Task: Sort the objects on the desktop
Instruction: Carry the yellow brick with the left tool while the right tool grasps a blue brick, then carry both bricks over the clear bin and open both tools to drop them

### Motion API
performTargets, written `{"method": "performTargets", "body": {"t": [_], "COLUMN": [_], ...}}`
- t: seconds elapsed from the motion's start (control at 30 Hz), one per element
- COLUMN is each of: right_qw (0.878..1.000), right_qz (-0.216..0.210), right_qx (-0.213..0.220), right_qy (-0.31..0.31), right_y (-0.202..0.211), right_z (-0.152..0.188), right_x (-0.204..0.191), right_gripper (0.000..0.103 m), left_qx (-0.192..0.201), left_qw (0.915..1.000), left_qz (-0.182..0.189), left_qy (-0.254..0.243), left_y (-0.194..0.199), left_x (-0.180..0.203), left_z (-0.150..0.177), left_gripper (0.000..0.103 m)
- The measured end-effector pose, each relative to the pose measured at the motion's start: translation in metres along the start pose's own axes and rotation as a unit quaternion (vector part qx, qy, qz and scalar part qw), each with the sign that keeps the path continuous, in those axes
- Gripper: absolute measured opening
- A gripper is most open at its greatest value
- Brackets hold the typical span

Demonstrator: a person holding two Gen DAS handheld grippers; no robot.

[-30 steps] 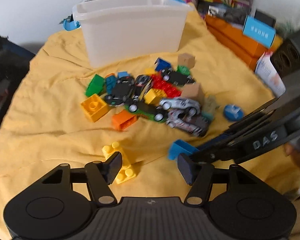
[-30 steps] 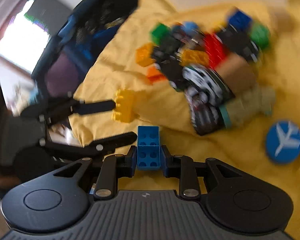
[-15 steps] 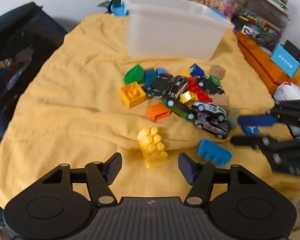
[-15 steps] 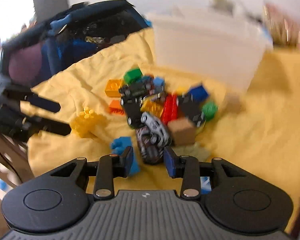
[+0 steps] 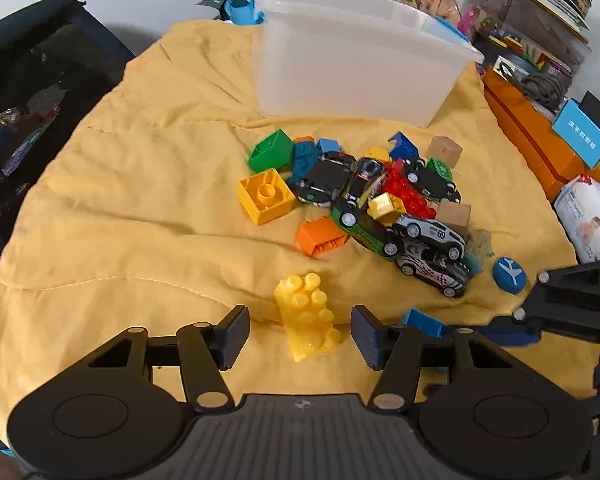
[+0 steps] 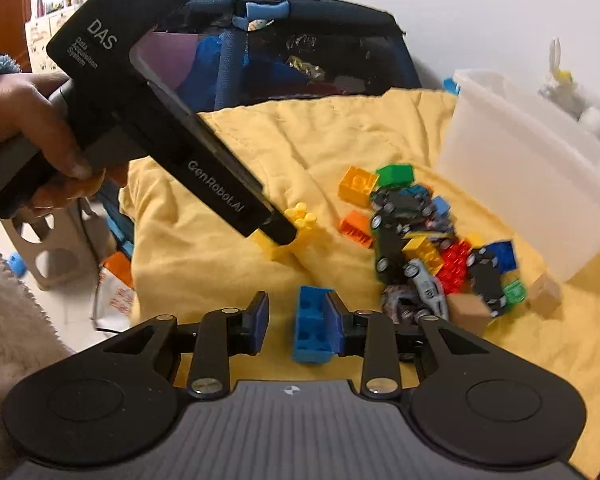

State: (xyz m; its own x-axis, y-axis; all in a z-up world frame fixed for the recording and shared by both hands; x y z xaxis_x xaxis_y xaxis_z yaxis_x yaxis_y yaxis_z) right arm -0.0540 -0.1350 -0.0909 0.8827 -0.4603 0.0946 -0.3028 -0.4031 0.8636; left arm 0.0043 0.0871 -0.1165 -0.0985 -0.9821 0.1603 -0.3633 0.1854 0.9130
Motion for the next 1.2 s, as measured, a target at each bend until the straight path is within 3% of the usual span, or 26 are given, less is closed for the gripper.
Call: {"method": "performTargets", "body": {"t": [0.07,0.33,0.4,0.5,0.53,0.63,0.77,0.83,0.9,1.0,1.1,1.17,1.2], "right_qw": [1.000,0.997,0.997,0.995,0.992,0.964,0.932,0.933,0.947,0.972,0.982,0.983,0.985], "right_qz": [-0.008,0.064,0.064,0.021,-0.013,-0.134,-0.187,-0.171,-0.123,-0.043,0.013,0.036,0.041], "right_qx": [-0.002,-0.039,-0.043,-0.037,-0.037,-0.031,-0.044,-0.037,-0.028,-0.016,-0.011,-0.006,-0.009], "right_qy": [0.003,-0.006,-0.027,-0.092,-0.124,-0.230,-0.309,-0.314,-0.295,-0.231,-0.189,-0.178,-0.170], "right_y": [-0.005,-0.029,-0.031,-0.025,-0.022,-0.019,-0.032,-0.031,-0.023,-0.012,-0.006,-0.002,-0.001], "right_z": [0.000,0.009,0.014,0.017,0.018,0.019,0.029,0.031,0.031,0.026,0.022,0.020,0.019], "right_x": [-0.003,0.012,0.018,0.027,0.031,0.043,0.056,0.062,0.063,0.062,0.059,0.062,0.063], "right_gripper": [0.032,0.034,0.029,0.028,0.025,0.025,0.026,0.026,0.039,0.040,0.040,0.040,0.040], "left_qx": [-0.003,-0.028,-0.031,-0.029,-0.030,-0.029,-0.029,-0.027,-0.027,-0.025,-0.027,-0.027,-0.027], "left_qw": [0.9999,0.9990,0.9988,0.9987,0.9988,0.9988,0.9987,0.9988,0.9989,0.9989,0.9987,0.9980,0.9973], "left_qz": [-0.003,0.000,-0.004,-0.002,-0.001,-0.002,-0.008,-0.008,-0.008,-0.009,-0.011,-0.025,-0.035], "left_qy": [-0.012,-0.035,-0.039,-0.041,-0.039,-0.040,-0.041,-0.040,-0.038,-0.039,-0.043,-0.052,-0.058], "left_y": [-0.003,-0.018,-0.021,-0.020,-0.021,-0.021,-0.020,-0.020,-0.020,-0.021,-0.023,-0.024,-0.024], "left_x": [0.003,0.008,0.009,0.009,0.008,0.008,0.009,0.009,0.008,0.010,0.012,0.014,0.014], "left_z": [0.000,0.002,0.002,0.001,0.001,0.002,0.002,0.002,0.002,0.001,0.000,0.001,0.001], "left_gripper": [0.060,0.058,0.057,0.057,0.056,0.056,0.056,0.056,0.056,0.056,0.055,0.046,0.037]}}
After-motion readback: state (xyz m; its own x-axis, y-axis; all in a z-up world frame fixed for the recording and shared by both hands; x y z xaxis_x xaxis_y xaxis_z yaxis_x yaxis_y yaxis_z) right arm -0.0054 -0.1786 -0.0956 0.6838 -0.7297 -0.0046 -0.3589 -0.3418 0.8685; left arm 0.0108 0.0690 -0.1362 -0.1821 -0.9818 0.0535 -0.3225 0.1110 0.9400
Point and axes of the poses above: each gripper's, at about its wrist camera, not at the fingertips, and y roughly against the way its jaws point, x to its right, z to its underside, the point moved 7 cm from there along -y, roughly the way its jaws point, and after that the axes turned 12 degrees about -x, right-handed, at the moved point
